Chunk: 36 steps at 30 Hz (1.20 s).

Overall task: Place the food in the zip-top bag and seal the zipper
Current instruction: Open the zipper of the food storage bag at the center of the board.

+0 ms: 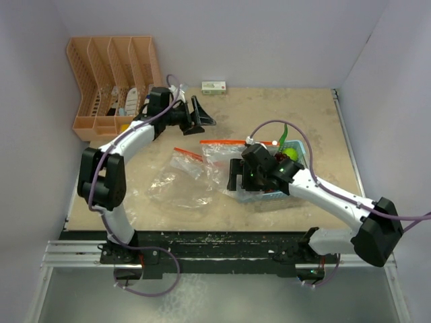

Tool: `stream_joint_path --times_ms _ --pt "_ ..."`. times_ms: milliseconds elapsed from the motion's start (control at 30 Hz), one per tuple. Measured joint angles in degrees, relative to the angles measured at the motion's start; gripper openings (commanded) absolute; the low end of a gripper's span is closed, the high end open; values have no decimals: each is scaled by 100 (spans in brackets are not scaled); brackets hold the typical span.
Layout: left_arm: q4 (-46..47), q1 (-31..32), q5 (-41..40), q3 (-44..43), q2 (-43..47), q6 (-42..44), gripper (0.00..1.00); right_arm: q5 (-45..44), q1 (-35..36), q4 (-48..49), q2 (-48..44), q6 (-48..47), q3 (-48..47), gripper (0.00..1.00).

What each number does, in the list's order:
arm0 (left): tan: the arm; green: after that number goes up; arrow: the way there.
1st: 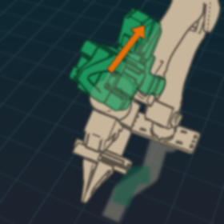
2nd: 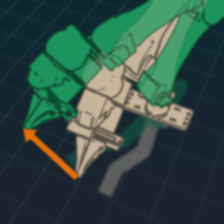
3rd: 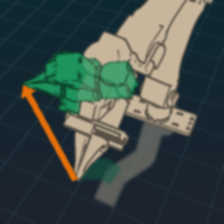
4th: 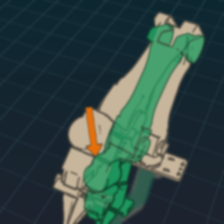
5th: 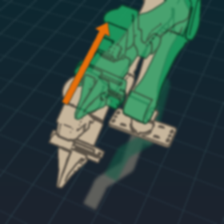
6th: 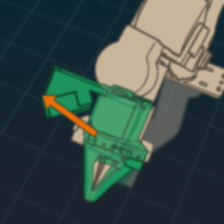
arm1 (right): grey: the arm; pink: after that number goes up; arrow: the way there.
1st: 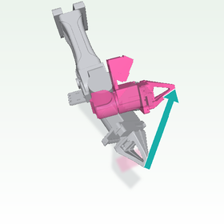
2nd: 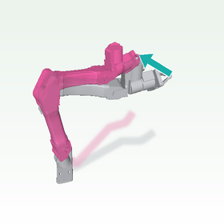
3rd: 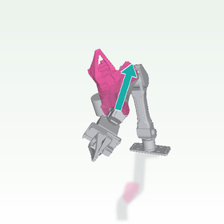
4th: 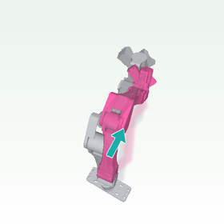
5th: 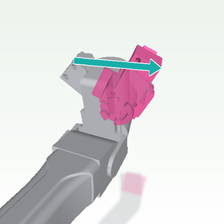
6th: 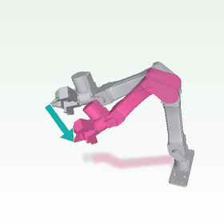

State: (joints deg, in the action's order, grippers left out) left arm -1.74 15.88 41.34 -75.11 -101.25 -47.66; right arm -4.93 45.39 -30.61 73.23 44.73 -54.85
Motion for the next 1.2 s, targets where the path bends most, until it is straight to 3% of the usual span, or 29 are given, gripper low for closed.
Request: stream_joint_path --times_ms 167,433,733,1000,1100,1200 --pt "-881 28 719 -785 -535 1010 86 2 0 76 -249 13 164 97" --pt "-883 203 1668 -1032 -686 1429 84 15 0 109 -365 2 227 97" --pt "-1517 883 1805 -1720 -1279 2026 82 9 7 125 -422 -9 260 97" --pt "-1934 911 1878 -1725 -1364 2341 81 4 7 129 -474 -9 286 97" --pt "-1921 927 2039 -1705 -1362 2396 76 2 7 144 -474 -9 313 97" --pt "-1923 949 2138 -1587 -1340 2490 61 0 7 144 -474 -7 345 97"
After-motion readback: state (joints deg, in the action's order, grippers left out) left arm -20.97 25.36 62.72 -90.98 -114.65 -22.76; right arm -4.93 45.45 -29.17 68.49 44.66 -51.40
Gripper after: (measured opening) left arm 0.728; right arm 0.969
